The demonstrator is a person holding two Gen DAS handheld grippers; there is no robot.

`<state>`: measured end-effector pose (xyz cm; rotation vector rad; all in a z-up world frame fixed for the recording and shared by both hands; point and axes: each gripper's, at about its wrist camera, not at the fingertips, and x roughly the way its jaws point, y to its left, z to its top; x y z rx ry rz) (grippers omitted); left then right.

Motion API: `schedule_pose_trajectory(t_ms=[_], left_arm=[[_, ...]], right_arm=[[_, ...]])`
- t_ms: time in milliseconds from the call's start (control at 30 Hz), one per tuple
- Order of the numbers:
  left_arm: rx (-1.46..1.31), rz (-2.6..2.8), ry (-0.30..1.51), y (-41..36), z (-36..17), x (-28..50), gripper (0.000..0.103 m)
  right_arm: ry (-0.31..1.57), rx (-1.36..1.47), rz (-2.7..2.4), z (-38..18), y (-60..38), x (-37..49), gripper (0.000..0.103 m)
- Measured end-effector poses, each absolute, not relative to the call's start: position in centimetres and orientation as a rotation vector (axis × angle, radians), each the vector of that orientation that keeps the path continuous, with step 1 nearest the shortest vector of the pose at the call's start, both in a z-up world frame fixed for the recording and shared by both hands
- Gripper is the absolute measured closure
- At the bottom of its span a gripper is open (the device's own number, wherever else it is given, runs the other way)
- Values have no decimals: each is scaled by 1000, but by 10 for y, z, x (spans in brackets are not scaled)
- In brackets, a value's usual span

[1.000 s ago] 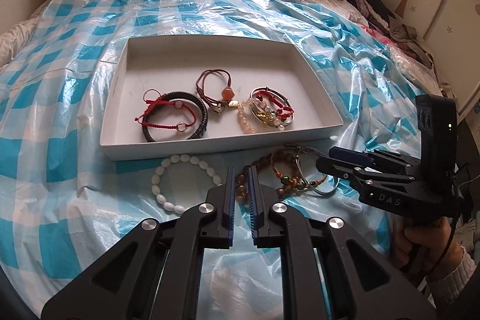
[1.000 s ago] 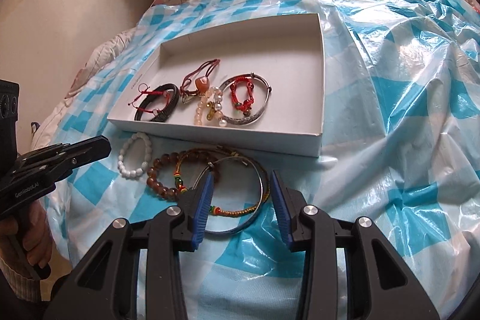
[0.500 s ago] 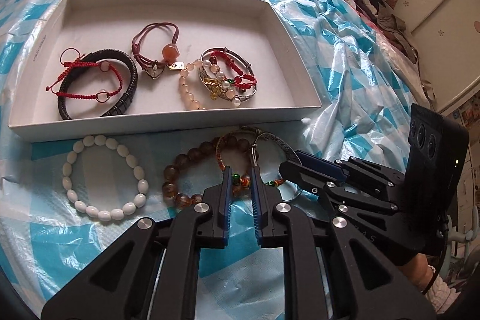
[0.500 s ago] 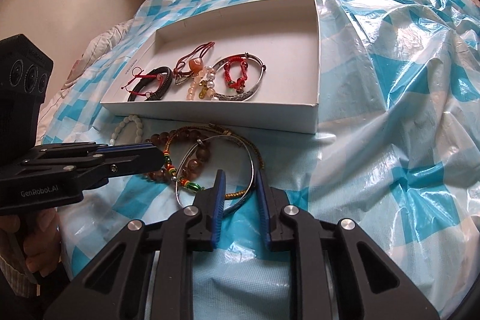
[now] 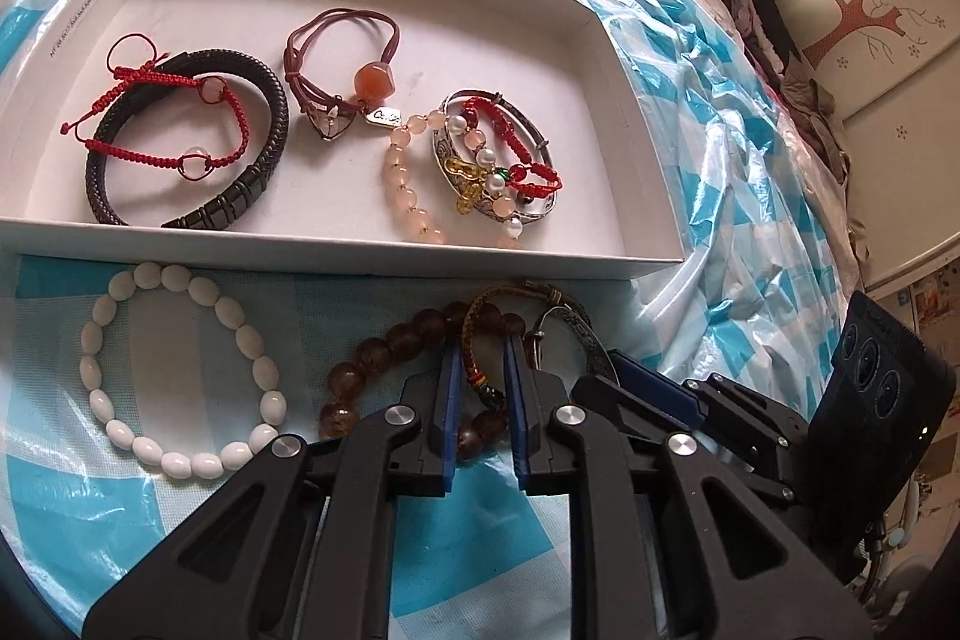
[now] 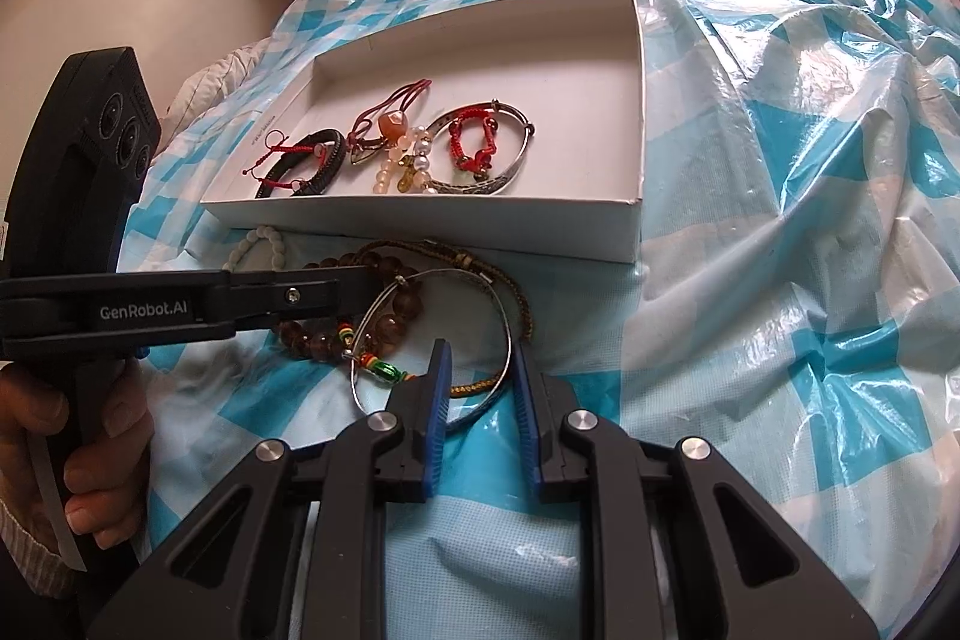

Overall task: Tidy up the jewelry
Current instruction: 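Grasp the gold cord bracelet with green beads using the left tool while the right tool reaches the silver bangle, then grasp the silver bangle with the right tool while the left tool lifts the gold cord bracelet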

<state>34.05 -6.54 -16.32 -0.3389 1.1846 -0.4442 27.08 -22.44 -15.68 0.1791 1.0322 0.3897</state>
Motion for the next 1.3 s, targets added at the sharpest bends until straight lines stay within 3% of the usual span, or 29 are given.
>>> schedule_pose_trajectory(t_ms=[67,500,567,700,800,1033,1300], left_arm=[[-318,-450,1165,-67,-159,337,98],[-277,-368,1104,-7,-127,280,98],[-287,-333,1112,10,-130,274,98],[-310,-300,1122,26,-137,271,98],[-297,-293,1116,25,-139,272,98],[-298,-306,1126,22,-144,273,98],[-293,-304,1128,22,-145,273,97]], right_arm=[[1033,177,394,-156,-224,270,81],[1052,97,526,-140,-212,234,81],[1062,107,537,-139,-212,234,78],[1063,118,559,-135,-205,237,54],[1068,106,550,-136,-199,238,53],[1080,126,566,-138,-194,242,38],[1072,5,550,-139,-175,241,30]])
